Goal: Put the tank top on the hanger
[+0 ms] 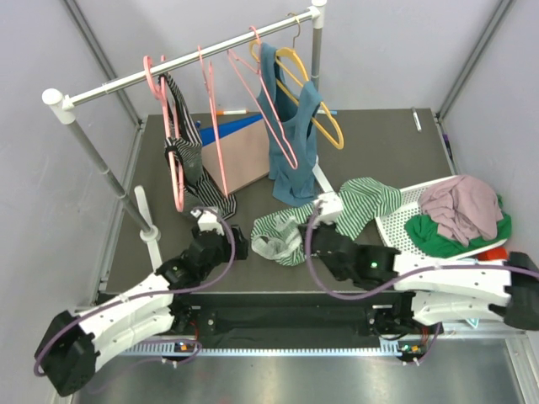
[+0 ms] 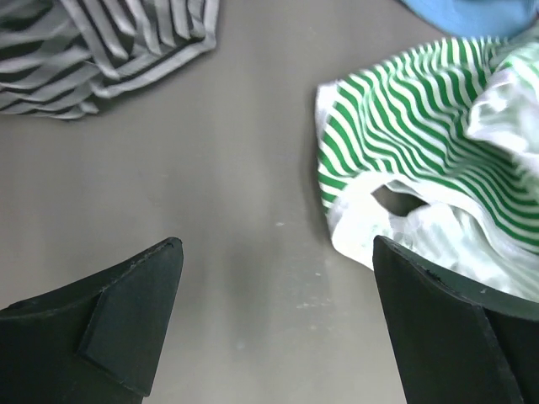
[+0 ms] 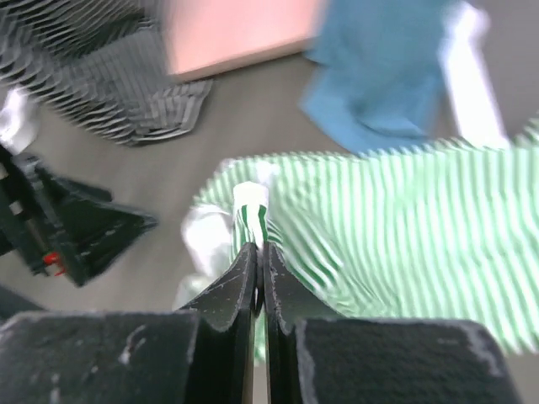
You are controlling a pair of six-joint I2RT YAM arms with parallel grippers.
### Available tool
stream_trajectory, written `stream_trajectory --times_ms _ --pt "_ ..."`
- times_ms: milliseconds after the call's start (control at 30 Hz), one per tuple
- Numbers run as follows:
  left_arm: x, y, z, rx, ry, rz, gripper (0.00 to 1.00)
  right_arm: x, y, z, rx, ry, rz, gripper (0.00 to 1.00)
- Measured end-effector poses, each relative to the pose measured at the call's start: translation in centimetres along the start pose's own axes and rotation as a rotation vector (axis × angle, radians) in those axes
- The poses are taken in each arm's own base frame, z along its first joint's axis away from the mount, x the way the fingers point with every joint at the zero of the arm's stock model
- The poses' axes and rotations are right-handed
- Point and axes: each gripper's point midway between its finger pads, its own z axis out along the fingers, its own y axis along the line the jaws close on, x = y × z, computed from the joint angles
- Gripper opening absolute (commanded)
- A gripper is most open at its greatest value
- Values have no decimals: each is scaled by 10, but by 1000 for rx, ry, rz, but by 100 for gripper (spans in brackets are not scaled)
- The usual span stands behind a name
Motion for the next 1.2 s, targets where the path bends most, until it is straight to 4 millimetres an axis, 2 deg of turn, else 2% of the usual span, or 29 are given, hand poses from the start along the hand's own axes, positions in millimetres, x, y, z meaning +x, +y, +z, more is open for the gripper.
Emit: stream_trajectory --times_ms 100,233,367,533,667,733,767,800,833,867,967,1033,1100,1167,1200 --pt "11 -10 9 39 50 0 99 10 -40 -21 93 3 68 0" --pt "21 -24 19 92 88 -11 99 51 -87 -40 213 74 92 0" --pt "28 -32 27 118 114 -10 96 68 -109 -51 272 104 113 0" --pt "33 -39 37 131 129 -4 89 71 -118 -56 308 102 146 0" --pt "29 -46 46 142 122 2 77 72 -120 -57 318 103 158 0" --pt "28 -51 52 152 116 2 61 73 -120 -56 319 104 161 0" --pt "28 -52 54 154 115 5 49 73 -119 -56 320 104 164 0" --pt "28 -53 58 155 115 7 19 73 -119 -56 319 105 165 0" --pt "30 -54 61 153 120 10 7 73 -119 -56 317 105 167 0" --pt "31 -55 64 151 121 11 0 73 -118 -55 314 105 170 0" --pt "30 -53 68 141 115 31 0 71 -114 -53 301 97 183 0" --pt "21 -53 68 128 84 39 0 69 -111 -52 291 91 177 1" --pt "3 -51 62 107 28 41 0 64 -110 -50 283 79 163 0" --pt "-27 -49 49 81 -73 28 0 59 -112 -47 286 66 151 0" --pt "-49 -47 38 70 -147 10 0 54 -113 -44 289 53 147 0"
